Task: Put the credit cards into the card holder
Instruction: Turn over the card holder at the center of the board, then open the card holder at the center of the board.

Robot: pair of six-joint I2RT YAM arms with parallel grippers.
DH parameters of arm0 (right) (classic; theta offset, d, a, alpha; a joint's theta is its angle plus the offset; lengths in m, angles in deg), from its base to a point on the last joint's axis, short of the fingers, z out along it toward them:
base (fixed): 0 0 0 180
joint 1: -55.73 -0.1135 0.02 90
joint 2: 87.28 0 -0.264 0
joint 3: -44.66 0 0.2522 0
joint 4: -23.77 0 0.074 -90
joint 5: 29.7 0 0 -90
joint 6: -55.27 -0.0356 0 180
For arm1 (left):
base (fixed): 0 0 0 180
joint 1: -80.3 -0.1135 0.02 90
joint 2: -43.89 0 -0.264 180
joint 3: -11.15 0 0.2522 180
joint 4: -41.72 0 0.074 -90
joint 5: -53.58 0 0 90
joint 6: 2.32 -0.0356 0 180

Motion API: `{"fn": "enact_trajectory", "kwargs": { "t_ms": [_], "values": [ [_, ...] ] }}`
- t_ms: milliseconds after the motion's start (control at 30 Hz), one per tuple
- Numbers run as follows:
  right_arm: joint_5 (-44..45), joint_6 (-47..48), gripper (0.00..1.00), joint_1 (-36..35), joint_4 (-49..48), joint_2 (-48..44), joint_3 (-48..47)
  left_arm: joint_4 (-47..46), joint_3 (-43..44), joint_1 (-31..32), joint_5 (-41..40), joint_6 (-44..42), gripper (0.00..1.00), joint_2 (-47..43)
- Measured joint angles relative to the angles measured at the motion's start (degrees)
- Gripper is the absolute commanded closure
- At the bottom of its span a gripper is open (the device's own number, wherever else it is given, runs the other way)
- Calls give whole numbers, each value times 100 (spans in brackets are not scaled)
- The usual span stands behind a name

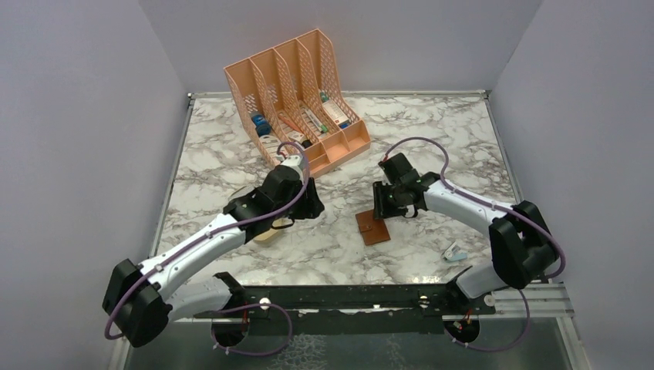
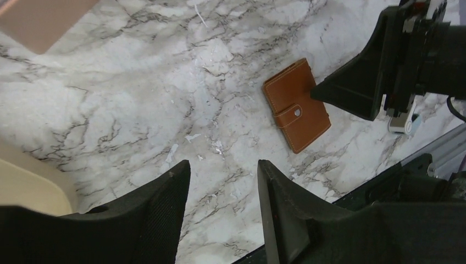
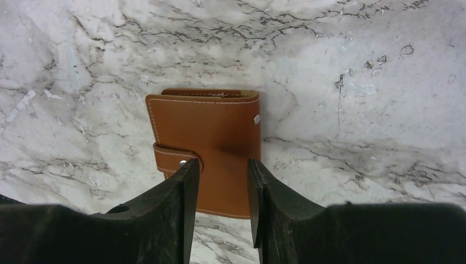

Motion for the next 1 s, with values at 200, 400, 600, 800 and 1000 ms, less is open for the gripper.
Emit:
{"fn": "enact_trajectory", "kwargs": {
  "t_ms": [200, 400, 600, 800, 1000],
  "values": [
    [-389, 160, 58, 339, -422, 278, 313, -284, 55, 304, 350, -2, 54, 863],
    [-723, 199, 57, 380, -796, 262, 614, -688, 212, 621, 603, 98, 57, 1414],
    [-1182, 136, 79, 424, -1255, 203, 863, -1320, 201, 787, 922, 361, 60, 1899],
    [-1740, -142, 99, 426, -1620, 46, 1226, -1596, 181, 914, 1008, 540, 60, 2194],
    [-2039, -474, 99, 426, -1773, -466, 1484, -1685, 181, 953, 1038, 603, 53, 2210]
  ]
}}
